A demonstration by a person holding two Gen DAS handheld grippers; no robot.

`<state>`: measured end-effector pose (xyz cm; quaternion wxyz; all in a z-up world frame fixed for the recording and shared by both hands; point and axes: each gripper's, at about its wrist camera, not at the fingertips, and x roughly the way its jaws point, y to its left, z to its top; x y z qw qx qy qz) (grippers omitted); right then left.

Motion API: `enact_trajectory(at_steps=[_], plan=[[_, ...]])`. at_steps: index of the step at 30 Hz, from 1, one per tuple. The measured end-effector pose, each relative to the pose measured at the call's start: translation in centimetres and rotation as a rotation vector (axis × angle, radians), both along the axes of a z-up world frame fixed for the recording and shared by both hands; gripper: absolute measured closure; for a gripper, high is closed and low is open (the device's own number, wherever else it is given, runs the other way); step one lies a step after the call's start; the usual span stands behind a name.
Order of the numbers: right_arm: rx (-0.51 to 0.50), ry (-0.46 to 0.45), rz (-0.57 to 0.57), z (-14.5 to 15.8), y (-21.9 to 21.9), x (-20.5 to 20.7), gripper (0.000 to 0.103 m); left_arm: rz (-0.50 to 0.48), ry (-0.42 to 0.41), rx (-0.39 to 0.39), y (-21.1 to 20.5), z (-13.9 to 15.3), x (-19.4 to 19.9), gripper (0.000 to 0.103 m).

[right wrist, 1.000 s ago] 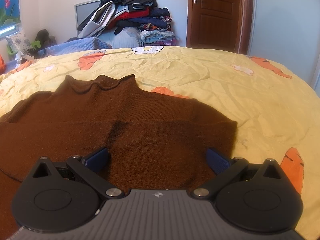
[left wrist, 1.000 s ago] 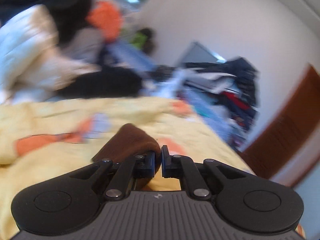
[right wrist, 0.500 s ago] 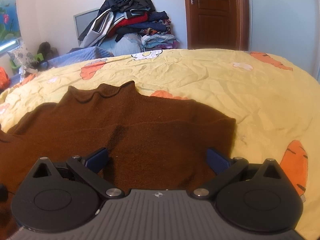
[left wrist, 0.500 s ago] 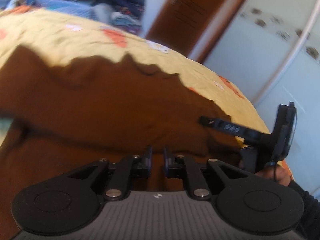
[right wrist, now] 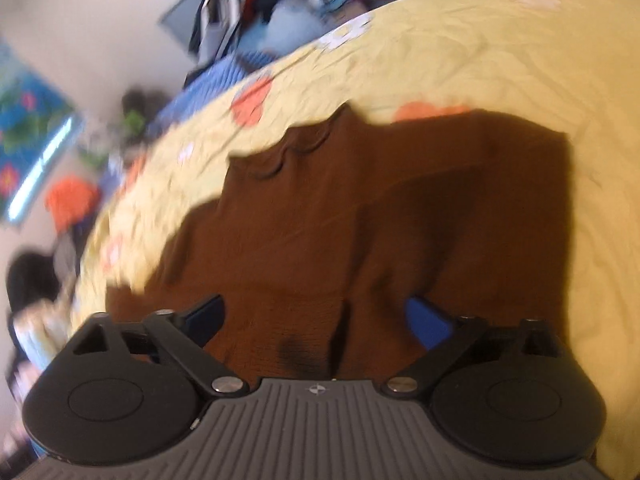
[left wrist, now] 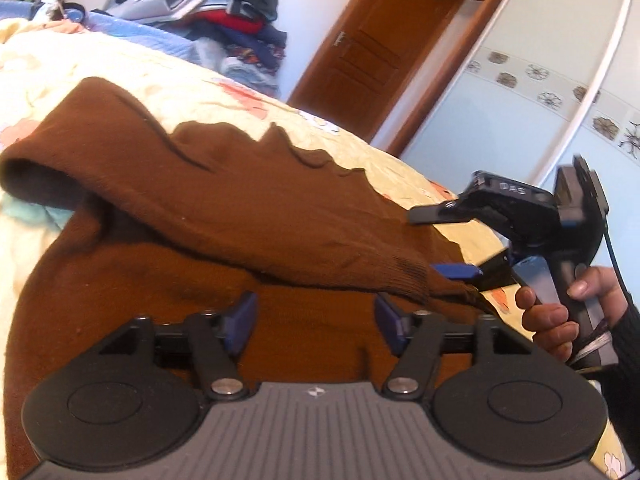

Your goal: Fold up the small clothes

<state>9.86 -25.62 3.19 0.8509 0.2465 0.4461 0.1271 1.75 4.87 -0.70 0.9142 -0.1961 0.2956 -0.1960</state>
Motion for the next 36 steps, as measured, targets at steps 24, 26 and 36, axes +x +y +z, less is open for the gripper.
enact_trajectory(at_steps=[24,26,36], plan=[[-0.006,-0.233,-0.055,8.4,-7.6,-0.7,0.092,0.311,-0.131,-0.117,10.1,6.3,-2.3,0.000],[-0.028,-0.164,-0.114,6.2,-9.9,0.3,0.092,0.365,-0.074,-0.161,12.5,6.0,-0.5,0.000],[-0.057,-0.054,-0.126,0.5,-10.0,-0.1,0.092,0.262,0.252,-0.177,10.9,1.8,9.4,0.015]])
